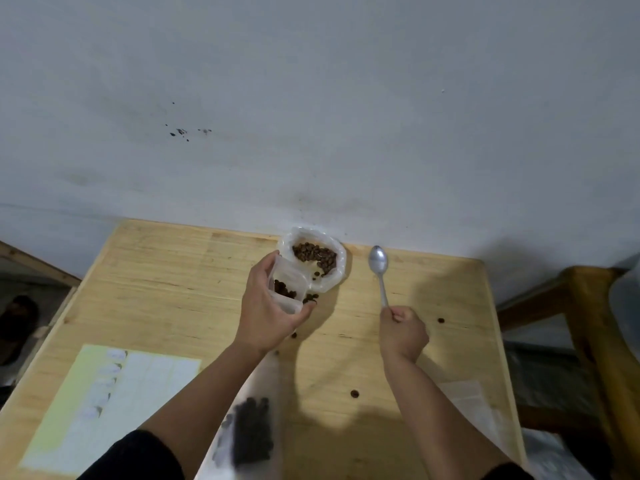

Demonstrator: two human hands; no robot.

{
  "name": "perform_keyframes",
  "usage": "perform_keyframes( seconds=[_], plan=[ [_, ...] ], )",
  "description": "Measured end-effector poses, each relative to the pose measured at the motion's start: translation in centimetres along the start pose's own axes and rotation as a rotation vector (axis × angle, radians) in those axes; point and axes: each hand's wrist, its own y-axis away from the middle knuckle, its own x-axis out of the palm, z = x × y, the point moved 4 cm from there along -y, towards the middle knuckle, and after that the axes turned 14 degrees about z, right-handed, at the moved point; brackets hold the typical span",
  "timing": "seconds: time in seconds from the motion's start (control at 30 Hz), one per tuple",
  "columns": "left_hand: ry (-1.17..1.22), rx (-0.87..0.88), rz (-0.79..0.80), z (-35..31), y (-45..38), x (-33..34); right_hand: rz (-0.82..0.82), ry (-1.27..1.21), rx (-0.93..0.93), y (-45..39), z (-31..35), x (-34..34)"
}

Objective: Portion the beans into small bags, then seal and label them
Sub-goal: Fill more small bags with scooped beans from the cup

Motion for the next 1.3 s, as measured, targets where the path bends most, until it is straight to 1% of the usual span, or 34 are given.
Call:
perform_keyframes(
  seconds=[0.27,0.3,0.37,0.43,0.53,0.63,0.7,0.87,0.93,1.0,1.1,1.2,1.3],
  plan=[
    [-0.011,-0.018,-0.017,-1.0,0.9,1.3,0.048,0.105,0.004,-0.5,0.1,0.0],
    [-0.011,-0.016,-0.019,-1.2,1.1,1.4,0.052,0.091,0.001,-0.4,0.1,-0.2],
    [0.005,-0.003,-0.018,-1.7,1.4,1.6,0.086,-0.020,0.002,-0.1,0.5,-0.5],
    [0.003,0.014,-0.018,-2.4,1.8,1.6,0.191,-0.169,-0.034,0.8,1.7,-0.7],
    [-0.012,0.057,-0.011,-3.4,2.3,1.3,0.446,-0.308,-0.192,3.3,5.6,-1.1],
    [-0.028,0.118,0.016,-4.5,2.6,1.1,0.656,-0.280,-0.373,6.6,9.2,-1.2],
    [-0.007,0.161,0.043,-5.3,2.9,0.8,0.708,-0.172,-0.433,8.5,10.9,-1.1],
    [0.022,0.260,0.115,-6.5,4.1,-1.6,0.609,0.090,-0.544,11.4,14.0,-1.3],
    [0.030,0.278,0.118,-6.8,5.0,-3.7,0.605,0.177,-0.573,13.0,15.1,-1.1],
    [0.055,0.283,0.088,-6.9,5.8,-5.8,0.620,0.207,-0.568,14.7,15.9,-0.7],
    [0.152,0.245,-0.003,-6.7,6.9,-8.7,0.643,0.130,-0.546,17.0,16.3,0.5],
    [0.319,0.222,-0.066,-6.4,8.0,-10.7,0.636,-0.085,-0.529,19.4,15.6,1.5],
    [0.517,0.163,-0.114,-5.1,9.1,-11.8,0.601,-0.258,-0.600,22.0,14.1,1.7]
  ],
)
